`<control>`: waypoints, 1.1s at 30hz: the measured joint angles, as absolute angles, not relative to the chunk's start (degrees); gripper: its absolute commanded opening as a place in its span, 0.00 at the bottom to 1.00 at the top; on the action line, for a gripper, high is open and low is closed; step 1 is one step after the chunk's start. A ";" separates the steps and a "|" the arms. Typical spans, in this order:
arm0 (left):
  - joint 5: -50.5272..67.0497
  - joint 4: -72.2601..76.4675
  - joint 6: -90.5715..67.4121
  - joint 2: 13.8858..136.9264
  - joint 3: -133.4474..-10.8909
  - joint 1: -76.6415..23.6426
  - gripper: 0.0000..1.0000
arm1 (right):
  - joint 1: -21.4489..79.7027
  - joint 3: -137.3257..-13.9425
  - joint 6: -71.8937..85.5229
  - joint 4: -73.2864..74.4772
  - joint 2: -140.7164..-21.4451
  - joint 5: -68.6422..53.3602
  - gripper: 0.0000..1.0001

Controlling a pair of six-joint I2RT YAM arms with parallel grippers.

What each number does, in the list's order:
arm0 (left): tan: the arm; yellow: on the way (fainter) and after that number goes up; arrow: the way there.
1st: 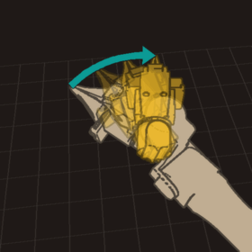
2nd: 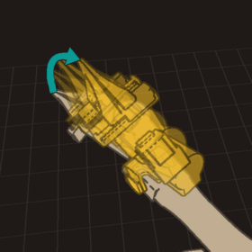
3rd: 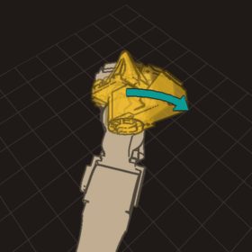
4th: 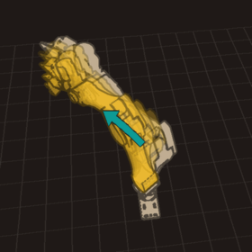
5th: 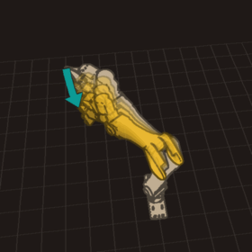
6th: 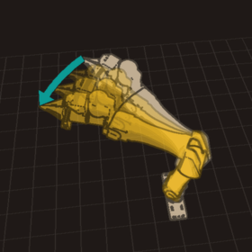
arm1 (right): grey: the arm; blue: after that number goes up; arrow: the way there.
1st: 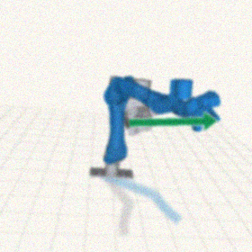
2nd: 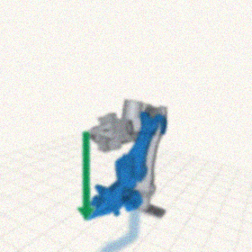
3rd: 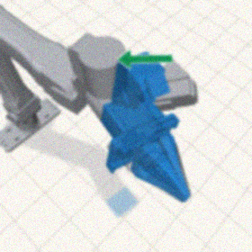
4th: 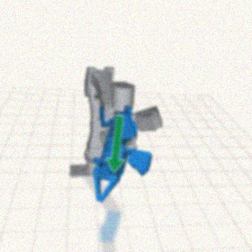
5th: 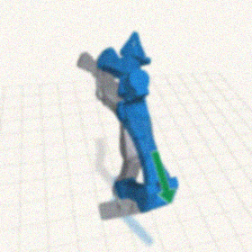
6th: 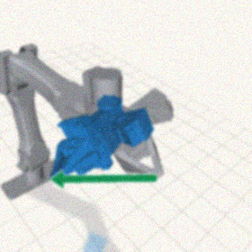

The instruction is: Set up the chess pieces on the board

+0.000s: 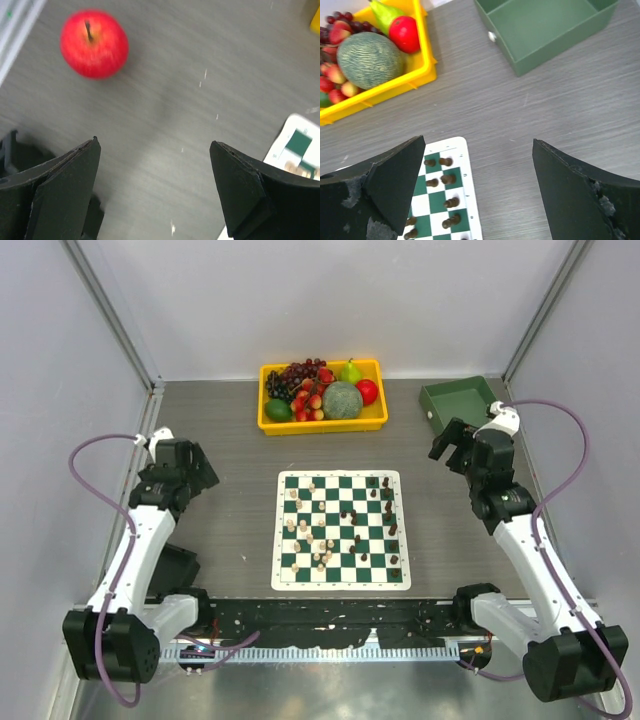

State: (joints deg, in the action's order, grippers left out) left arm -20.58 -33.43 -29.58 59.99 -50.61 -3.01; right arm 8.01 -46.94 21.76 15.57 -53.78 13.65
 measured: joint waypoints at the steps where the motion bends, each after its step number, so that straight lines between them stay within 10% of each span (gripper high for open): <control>1: -19.29 -35.83 -29.61 59.94 -50.61 -2.96 0.99 | 8.01 -47.83 22.17 15.73 -54.06 12.75 0.96; 13: -8.49 -36.69 -27.62 31.57 -39.46 -2.96 0.99 | 8.01 -50.85 22.44 20.91 -53.08 -4.38 0.96; 33: -3.88 -38.20 -25.06 28.64 -39.09 -2.96 0.99 | 7.86 -46.92 25.50 26.46 -48.27 -9.65 0.96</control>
